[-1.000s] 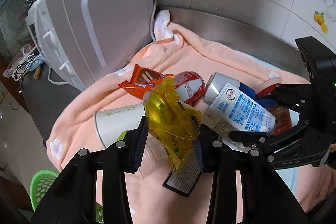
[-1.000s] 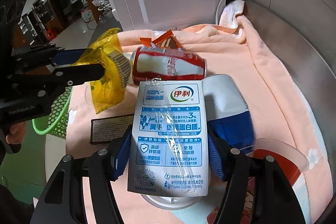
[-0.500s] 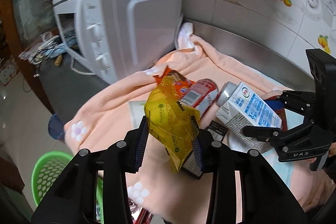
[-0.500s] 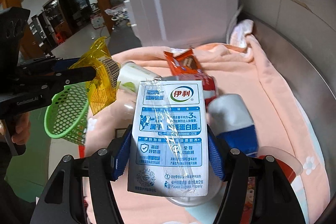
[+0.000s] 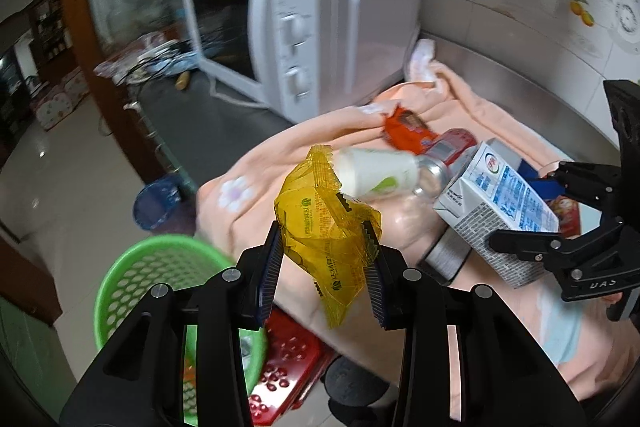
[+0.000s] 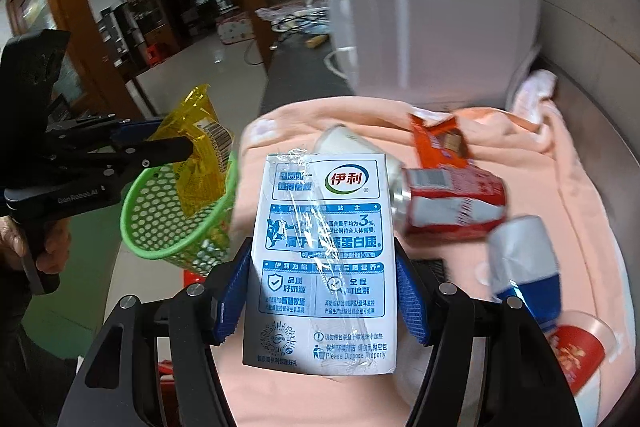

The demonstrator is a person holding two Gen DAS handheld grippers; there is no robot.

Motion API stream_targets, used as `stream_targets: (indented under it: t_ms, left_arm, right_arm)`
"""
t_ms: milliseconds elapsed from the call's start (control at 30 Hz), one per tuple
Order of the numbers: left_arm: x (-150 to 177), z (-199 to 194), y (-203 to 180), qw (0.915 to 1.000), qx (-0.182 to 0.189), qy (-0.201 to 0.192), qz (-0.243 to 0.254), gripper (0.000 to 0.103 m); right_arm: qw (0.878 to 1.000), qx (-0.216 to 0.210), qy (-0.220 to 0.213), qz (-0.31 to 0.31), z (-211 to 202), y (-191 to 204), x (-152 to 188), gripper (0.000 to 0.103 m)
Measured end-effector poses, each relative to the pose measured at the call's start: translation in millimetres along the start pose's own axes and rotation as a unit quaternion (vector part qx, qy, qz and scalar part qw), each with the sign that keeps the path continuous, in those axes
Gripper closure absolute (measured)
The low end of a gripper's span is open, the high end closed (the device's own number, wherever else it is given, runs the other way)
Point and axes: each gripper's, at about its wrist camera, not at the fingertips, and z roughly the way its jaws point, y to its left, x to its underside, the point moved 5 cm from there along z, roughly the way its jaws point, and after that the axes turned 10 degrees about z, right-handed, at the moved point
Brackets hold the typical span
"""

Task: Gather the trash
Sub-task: 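Carry the wrapper and milk carton over the green basket and release both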

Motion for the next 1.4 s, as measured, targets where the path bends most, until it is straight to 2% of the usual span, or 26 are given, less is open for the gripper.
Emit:
stream_targets:
  t_ms: [233, 433, 633, 733, 867, 1033, 1333, 1400]
  left_arm:
    - [43, -1, 48, 0.9969, -0.053, 0.046, -0.035, 0.066]
    - [88, 8, 93, 0.9865, -0.094, 0.104, -0.086, 0.065]
    - [122, 13, 128, 0.9745, -0.123, 0.136, -0.130, 0.061]
    - [134, 14, 139, 0.9709, -0.132, 0.145, -0.138, 0.059]
    - [145, 11, 150, 0.9665, -0.148, 0.152, -0.143, 0.048]
    - [156, 5, 164, 0.9621, -0.161, 0.154, -0.157, 0.040]
    - [161, -2, 177, 0.9576, -0.173, 0.156, -0.169, 0.036]
    - [162, -5, 178, 0.9569, -0.176, 0.155, -0.171, 0.033]
  right_arm:
    - [0.999, -0.032, 0.021, -0.030, 28, 47, -3, 0.041]
    - [0.996, -0.053, 0.040, -0.051, 57, 84, -4, 0.041]
    - [0.994, -0.072, 0.060, -0.053, 86, 114, -6, 0.041]
    - [0.993, -0.080, 0.067, -0.055, 101, 128, -9, 0.041]
    - [0.991, -0.094, 0.082, -0.047, 122, 147, -13, 0.041]
    - [0.988, -0.111, 0.102, -0.026, 153, 163, -19, 0.041]
    - [0.983, -0.133, 0.125, -0.005, 188, 190, -19, 0.040]
    - [0.983, -0.136, 0.121, -0.006, 189, 193, -20, 0.034]
